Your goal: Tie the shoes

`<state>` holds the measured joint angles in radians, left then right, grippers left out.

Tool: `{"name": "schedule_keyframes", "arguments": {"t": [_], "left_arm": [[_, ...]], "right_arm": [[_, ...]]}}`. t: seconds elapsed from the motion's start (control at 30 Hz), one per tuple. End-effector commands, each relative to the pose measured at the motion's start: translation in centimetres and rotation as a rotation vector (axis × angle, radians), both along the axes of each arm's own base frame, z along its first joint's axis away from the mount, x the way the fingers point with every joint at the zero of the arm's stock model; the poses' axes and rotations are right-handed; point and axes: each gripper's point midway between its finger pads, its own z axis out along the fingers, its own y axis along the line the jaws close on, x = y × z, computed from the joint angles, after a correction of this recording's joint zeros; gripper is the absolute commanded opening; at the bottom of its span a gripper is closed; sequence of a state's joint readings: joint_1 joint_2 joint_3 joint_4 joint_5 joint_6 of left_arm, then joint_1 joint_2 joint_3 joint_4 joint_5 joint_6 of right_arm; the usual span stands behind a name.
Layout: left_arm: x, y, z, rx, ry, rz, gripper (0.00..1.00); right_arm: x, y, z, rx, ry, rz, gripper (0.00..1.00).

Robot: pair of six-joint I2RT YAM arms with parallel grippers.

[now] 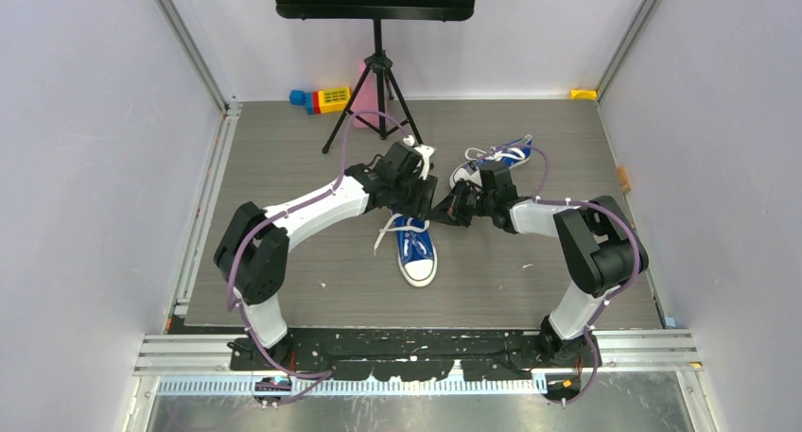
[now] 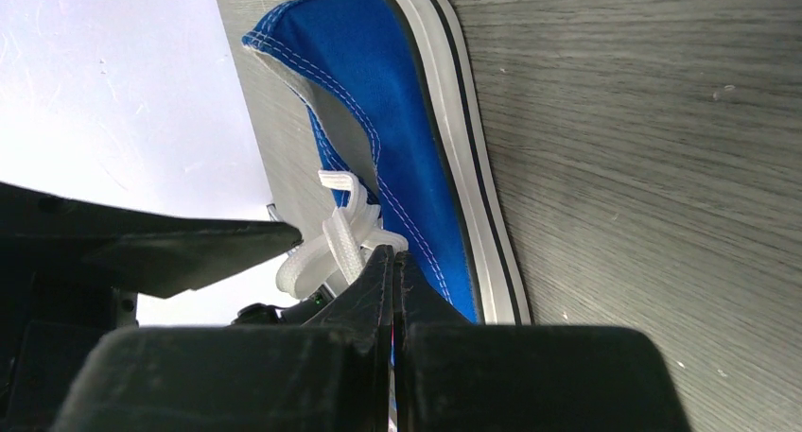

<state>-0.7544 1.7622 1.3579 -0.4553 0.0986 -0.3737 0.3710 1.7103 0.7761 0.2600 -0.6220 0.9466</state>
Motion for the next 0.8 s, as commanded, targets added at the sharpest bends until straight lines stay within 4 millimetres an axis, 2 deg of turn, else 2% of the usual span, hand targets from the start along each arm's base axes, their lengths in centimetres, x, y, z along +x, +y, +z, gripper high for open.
{"name": "schedule_keyframes", "arguments": {"t": [0.0, 0.07, 0.3, 0.53, 0.63, 0.73, 0.77], "left_arm": [[1.1, 0.0, 1.2, 0.030, -0.052, 0.010, 0.53], [1.2, -0.1, 1.0, 0.033, -0.050, 0.009, 0.52], [1.3, -0.9, 0.7, 0.017, -0.034, -0.007, 0.40], [1.2, -0.7, 0.3, 0.036, -0.018, -0.005, 0.33], [1.1, -0.6, 0.2, 0.041, -0.012, -0.004, 0.20], [1.0, -0.3, 0.5, 0.046, -0.015, 0.000, 0.01], [0.9, -0.2, 0.7, 0.046, -0.016, 0.000, 0.00]], "right_arm": [[1.0, 0.7, 2.9, 0.032, -0.089, 0.017, 0.00], [1.0, 0.7, 2.9, 0.033, -0.090, 0.018, 0.00], [1.0, 0.7, 2.9, 0.035, -0.089, 0.017, 0.00], [1.2, 1.0, 3.5, 0.049, -0.099, 0.015, 0.00], [1.1, 1.2, 3.5, 0.048, -0.099, 0.016, 0.00], [1.1, 1.3, 3.6, 0.050, -0.102, 0.015, 0.00], [1.1, 1.4, 3.7, 0.055, -0.105, 0.014, 0.00]]}}
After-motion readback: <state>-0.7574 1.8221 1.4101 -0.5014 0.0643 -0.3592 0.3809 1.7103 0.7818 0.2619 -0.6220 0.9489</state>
